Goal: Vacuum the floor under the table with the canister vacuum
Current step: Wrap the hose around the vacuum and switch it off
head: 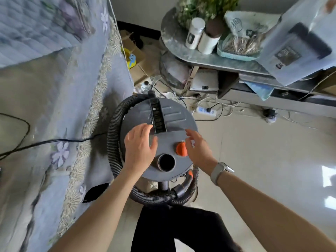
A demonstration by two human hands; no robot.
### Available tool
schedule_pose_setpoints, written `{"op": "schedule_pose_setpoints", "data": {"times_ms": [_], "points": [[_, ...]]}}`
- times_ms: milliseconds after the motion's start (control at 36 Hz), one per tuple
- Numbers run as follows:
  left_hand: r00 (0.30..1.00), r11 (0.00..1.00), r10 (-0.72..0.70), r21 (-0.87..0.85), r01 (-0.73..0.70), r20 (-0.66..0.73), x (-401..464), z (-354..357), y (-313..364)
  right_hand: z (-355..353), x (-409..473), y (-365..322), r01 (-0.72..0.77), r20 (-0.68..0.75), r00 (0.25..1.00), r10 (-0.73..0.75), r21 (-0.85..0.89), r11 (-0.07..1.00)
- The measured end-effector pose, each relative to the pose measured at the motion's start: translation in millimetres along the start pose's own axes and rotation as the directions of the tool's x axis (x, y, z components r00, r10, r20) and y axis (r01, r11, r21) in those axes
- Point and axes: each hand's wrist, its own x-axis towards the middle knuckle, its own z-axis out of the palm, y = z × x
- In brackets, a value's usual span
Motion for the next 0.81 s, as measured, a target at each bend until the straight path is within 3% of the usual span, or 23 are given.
{"op": "schedule_pose_setpoints", "data": {"times_ms": [250,472,611,806], "points": [[0.99,0.99,-0.138,-0.026,0.139,0.03,55,-8,-5,-35,67,-40,0.086,0.013,0.996,-0.085,-0.083,0.993],[0.939,0.941,-0.339,0.017,0.339,0.065,133,10,-18,-48,184,-52,0.196,0.169,0.971,-0.172,-0.138,0.971],[0.892,0.891,-0.437,0.193,0.411,0.12,192,41,-44,-24,280,-29,0.277,0.329,0.916,-0.229,-0.108,0.955],[0.747,0.785,-0.595,0.414,0.461,0.297,249,94,-80,23,373,23,0.408,0.633,0.741,-0.222,-0.164,0.898]]}}
